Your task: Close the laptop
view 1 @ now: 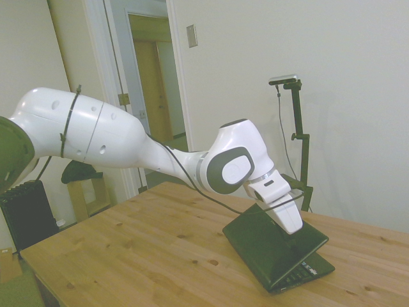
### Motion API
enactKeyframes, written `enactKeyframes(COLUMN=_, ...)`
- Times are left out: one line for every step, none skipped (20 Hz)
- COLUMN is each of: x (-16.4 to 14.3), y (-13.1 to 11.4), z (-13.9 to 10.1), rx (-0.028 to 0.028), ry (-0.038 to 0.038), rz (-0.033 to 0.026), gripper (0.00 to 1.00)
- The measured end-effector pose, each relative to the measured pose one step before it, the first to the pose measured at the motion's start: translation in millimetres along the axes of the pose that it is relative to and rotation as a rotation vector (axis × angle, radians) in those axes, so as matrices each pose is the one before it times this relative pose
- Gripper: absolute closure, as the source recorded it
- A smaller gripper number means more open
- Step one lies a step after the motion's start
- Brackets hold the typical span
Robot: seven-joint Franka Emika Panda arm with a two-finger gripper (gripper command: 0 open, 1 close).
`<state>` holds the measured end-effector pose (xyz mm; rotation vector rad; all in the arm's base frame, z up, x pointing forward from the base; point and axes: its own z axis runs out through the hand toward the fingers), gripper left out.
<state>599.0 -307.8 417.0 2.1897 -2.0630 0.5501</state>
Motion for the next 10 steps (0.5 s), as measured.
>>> enactKeyframes(x=-1.75, y=-1.57, z=7.58, rx=0.00222, ry=-0.00672, rz=-0.00478, gripper=1.00)
enactKeyframes(x=-2.33, y=-0.22, z=7.50, rx=-0.00340, ry=-0.00777, rz=-0.00572, gripper=1.00)
enactKeyframes(x=-2.28, y=-0.42, z=5.09, rx=0.00041, ry=-0.00737, rz=-0.00497, gripper=1.00)
enactKeyframes(x=-2.11, y=-0.93, z=1.18, rx=0.00398, ry=-0.00536, rz=-0.00532, gripper=1.00)
enactKeyframes(x=-1.84, y=-1.89, z=-3.29, rx=0.00875, ry=-0.00334, rz=-0.00373, gripper=1.00)
enactKeyframes(x=-1.78, y=-2.84, z=-9.73, rx=0.01628, ry=-0.00059, rz=-0.00462, gripper=1.00)
enactKeyframes(x=-1.77, y=-3.10, z=-14.69, rx=0.02201, ry=0.00265, rz=-0.00613, gripper=1.00)
enactKeyframes(x=-2.15, y=-2.55, z=-19.74, rx=0.02524, ry=0.00106, rz=-0.00730, gripper=1.00)
enactKeyframes(x=-3.88, y=-0.81, z=-22.30, rx=0.02093, ry=-0.00658, rz=-0.01210, gripper=1.00)
enactKeyframes(x=-6.15, y=0.29, z=-23.07, rx=0.01308, ry=-0.01061, rz=-0.01838, gripper=1.00)
